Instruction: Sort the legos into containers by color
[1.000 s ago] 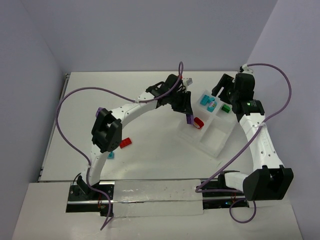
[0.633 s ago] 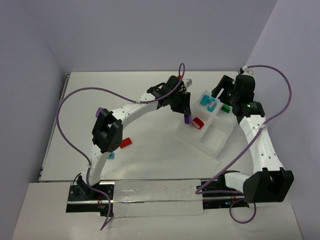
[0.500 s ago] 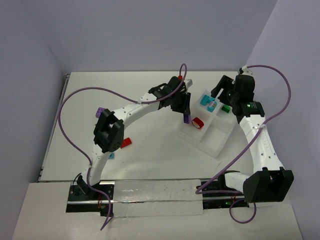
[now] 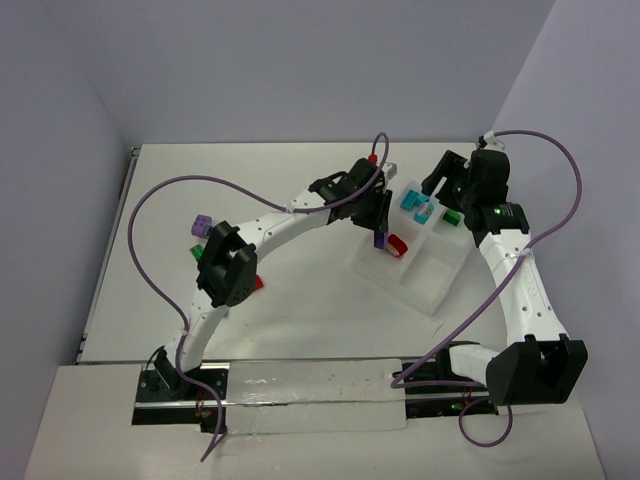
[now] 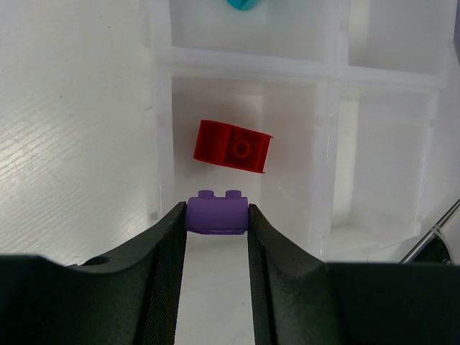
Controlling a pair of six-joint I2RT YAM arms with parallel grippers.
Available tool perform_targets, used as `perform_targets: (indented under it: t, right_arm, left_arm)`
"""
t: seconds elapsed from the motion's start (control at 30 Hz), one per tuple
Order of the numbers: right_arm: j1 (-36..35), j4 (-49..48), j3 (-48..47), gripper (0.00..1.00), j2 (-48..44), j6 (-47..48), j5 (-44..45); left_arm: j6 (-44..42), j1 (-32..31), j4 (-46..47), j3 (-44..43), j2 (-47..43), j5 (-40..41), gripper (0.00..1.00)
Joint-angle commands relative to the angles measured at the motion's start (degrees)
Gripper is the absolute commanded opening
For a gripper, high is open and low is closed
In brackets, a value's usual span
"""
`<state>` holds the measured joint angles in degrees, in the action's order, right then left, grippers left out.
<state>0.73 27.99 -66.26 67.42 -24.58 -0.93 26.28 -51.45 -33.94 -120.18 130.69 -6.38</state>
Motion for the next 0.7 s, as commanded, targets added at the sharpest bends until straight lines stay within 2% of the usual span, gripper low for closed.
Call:
perform_targets:
  t: [0.0,0.47,0.67]
  right_arm:
    - [-0.2,-0.3,-1.4,0.79,-0.9,0.3,0.0]
    - [-0.1,0.7,-2.6,0.79,-2.1,0.4,0.8]
    - [0.1,3.3,-6.6,0.80,-3.8,1.4,3.7]
  left_arm:
    - [-0.9,-1.1,0.8,-3.3,0.9,1.0,0.00]
    - [-0.8,-1.9,0.4,-2.6,-1.3,0.3,0.00]
    - [0.7,-2.1,2.2,0.2,-8.0,-7.7,0.00]
